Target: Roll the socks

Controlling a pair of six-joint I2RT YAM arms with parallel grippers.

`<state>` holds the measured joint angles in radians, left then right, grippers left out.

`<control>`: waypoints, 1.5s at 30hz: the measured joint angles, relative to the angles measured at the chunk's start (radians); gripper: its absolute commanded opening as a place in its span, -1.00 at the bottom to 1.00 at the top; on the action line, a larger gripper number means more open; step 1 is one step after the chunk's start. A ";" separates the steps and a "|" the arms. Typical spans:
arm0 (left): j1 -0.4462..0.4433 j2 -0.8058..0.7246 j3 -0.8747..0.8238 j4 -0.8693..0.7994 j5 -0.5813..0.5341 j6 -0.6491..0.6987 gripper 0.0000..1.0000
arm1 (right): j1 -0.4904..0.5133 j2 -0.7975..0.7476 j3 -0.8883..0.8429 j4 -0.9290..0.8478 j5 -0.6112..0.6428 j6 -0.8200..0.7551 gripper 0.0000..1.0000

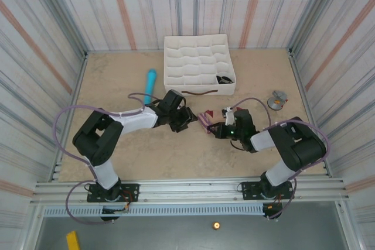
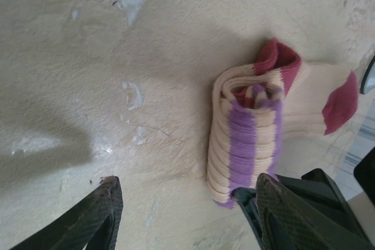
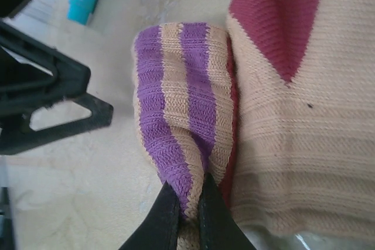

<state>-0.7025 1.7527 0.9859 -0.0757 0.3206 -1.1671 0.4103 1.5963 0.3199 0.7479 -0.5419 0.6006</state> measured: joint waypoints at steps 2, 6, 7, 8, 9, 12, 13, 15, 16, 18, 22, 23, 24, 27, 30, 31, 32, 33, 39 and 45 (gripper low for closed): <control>-0.004 0.008 0.000 0.008 0.000 0.007 0.22 | -0.028 0.011 -0.004 0.013 -0.041 0.030 -1.00; -0.017 0.012 -0.001 0.050 -0.002 0.028 0.17 | -0.072 0.023 -0.004 0.013 -0.098 0.084 -1.00; -0.020 0.013 -0.001 0.061 -0.003 0.031 0.16 | -0.080 0.025 -0.004 0.011 -0.109 0.094 -1.00; -0.026 0.015 -0.001 0.077 -0.005 0.038 0.15 | -0.086 0.028 -0.003 0.008 -0.117 0.101 -1.00; -0.031 0.019 -0.001 0.092 -0.005 0.042 0.12 | -0.091 0.029 0.003 -0.003 -0.124 0.107 -1.00; -0.040 0.043 0.001 0.137 -0.004 0.055 0.08 | -0.097 0.039 0.029 -0.040 -0.141 0.126 -1.00; -0.042 0.054 0.004 0.143 -0.003 0.058 0.06 | -0.101 0.043 0.035 -0.047 -0.145 0.131 -1.00; -0.044 0.081 0.011 0.155 -0.003 0.066 0.02 | -0.115 0.054 0.047 -0.058 -0.157 0.151 -1.00; -0.046 0.090 0.013 0.157 -0.003 0.068 0.01 | -0.121 0.058 0.050 -0.061 -0.163 0.156 -1.00; -0.046 0.111 0.019 0.161 -0.004 0.071 0.00 | -0.135 0.066 0.061 -0.076 -0.172 0.171 -1.00; -0.046 0.134 0.034 0.189 -0.006 0.072 -0.01 | -0.150 0.082 0.083 -0.097 -0.190 0.181 -1.00; -0.046 0.140 0.036 0.198 -0.006 0.072 0.00 | -0.154 0.089 0.087 -0.097 -0.197 0.183 -1.00; -0.046 0.144 0.038 0.208 -0.008 0.072 0.00 | -0.158 0.093 0.089 -0.097 -0.204 0.186 -1.00; -0.048 0.152 0.042 0.229 -0.009 0.075 0.02 | -0.167 0.108 0.093 -0.093 -0.224 0.201 -1.00; -0.053 0.169 0.058 0.239 -0.008 0.084 0.02 | -0.171 0.119 0.097 -0.090 -0.238 0.204 -1.00; -0.054 0.177 0.065 0.246 -0.008 0.087 0.02 | -0.171 0.121 0.098 -0.088 -0.241 0.207 -1.00; -0.055 0.185 0.074 0.249 -0.008 0.090 0.02 | -0.174 0.123 0.098 -0.086 -0.243 0.209 -1.00; -0.055 0.194 0.080 0.256 -0.008 0.090 0.02 | -0.175 0.125 0.098 -0.082 -0.245 0.211 -1.00; -0.057 0.228 0.111 0.284 -0.008 0.090 -0.03 | -0.186 0.132 0.097 -0.071 -0.253 0.231 -1.00; -0.057 0.248 0.128 0.295 -0.006 0.087 -0.06 | -0.204 0.135 0.097 -0.071 -0.267 0.235 -1.00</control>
<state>-0.7597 2.0003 1.1137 0.2195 0.3149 -1.0805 0.2058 1.7309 0.4171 0.6773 -0.8089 0.8360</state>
